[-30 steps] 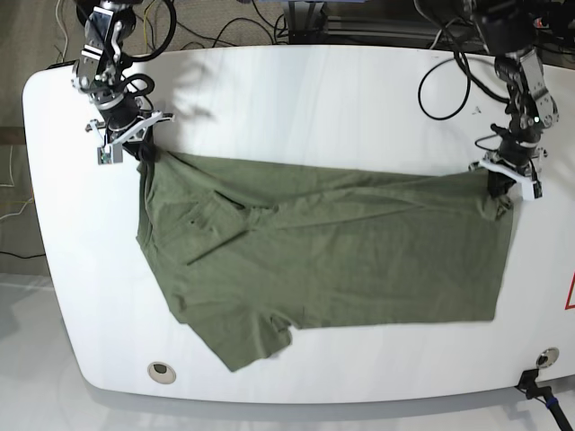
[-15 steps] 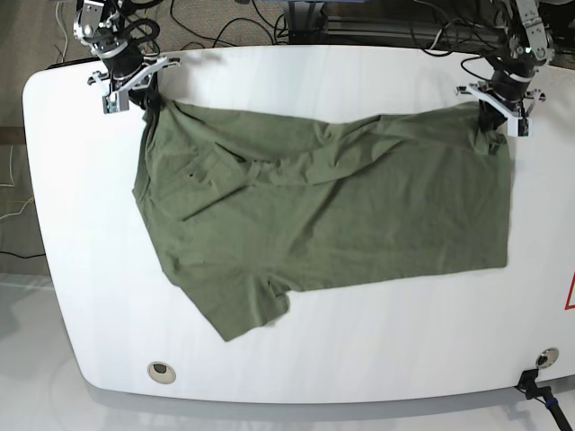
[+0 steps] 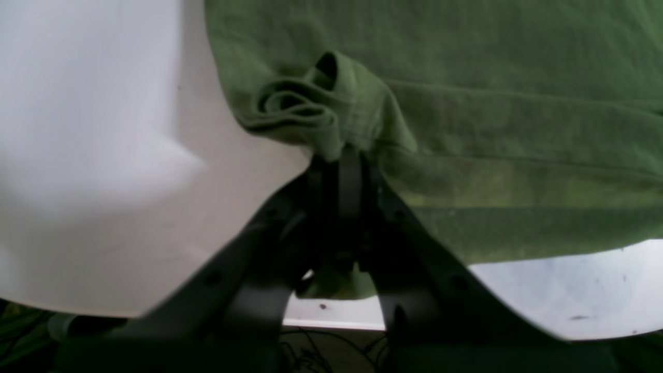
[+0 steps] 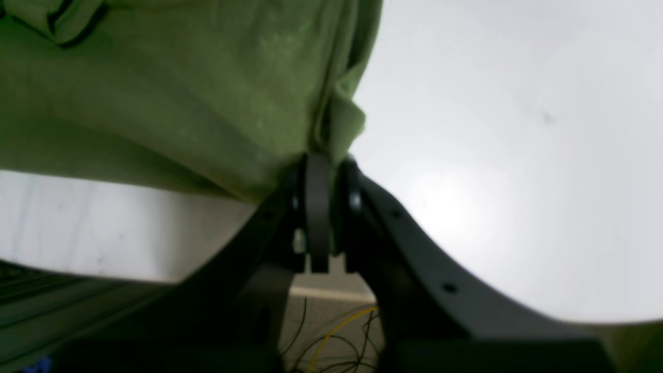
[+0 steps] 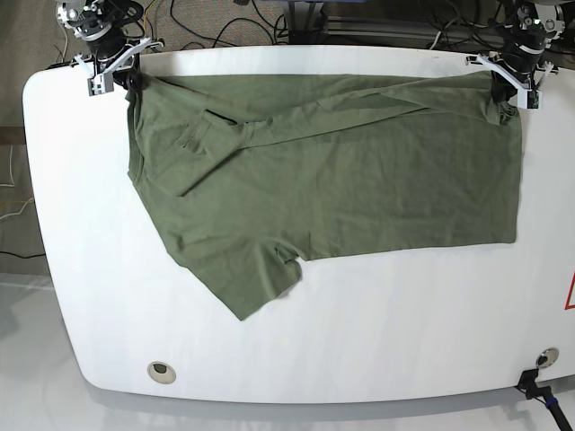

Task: Fold the T-shirt properly
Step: 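Pull the held edge with both grippers toward the arms' base, then hold the shirt edge with both grippers at the table edge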

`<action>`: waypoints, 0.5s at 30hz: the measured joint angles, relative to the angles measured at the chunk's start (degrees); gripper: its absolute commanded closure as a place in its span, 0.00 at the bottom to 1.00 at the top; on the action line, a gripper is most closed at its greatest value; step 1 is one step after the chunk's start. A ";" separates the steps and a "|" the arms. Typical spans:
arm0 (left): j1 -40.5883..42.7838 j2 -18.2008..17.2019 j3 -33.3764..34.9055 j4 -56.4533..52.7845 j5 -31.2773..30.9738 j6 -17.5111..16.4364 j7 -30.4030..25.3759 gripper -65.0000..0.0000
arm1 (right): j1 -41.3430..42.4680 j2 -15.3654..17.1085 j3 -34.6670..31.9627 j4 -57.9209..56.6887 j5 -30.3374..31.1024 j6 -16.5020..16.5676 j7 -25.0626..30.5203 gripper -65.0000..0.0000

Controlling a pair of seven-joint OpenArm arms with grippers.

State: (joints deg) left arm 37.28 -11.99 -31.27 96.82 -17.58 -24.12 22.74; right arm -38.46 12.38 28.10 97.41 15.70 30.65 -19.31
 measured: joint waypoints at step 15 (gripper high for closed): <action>0.07 -0.09 -0.92 0.07 0.39 -0.39 0.04 0.31 | 0.31 -0.15 -0.02 0.00 -0.04 0.00 0.02 1.00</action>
State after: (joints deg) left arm 37.34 -12.08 -32.18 96.88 -17.19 -24.51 22.79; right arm -38.15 12.23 28.08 97.41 15.66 30.65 -19.29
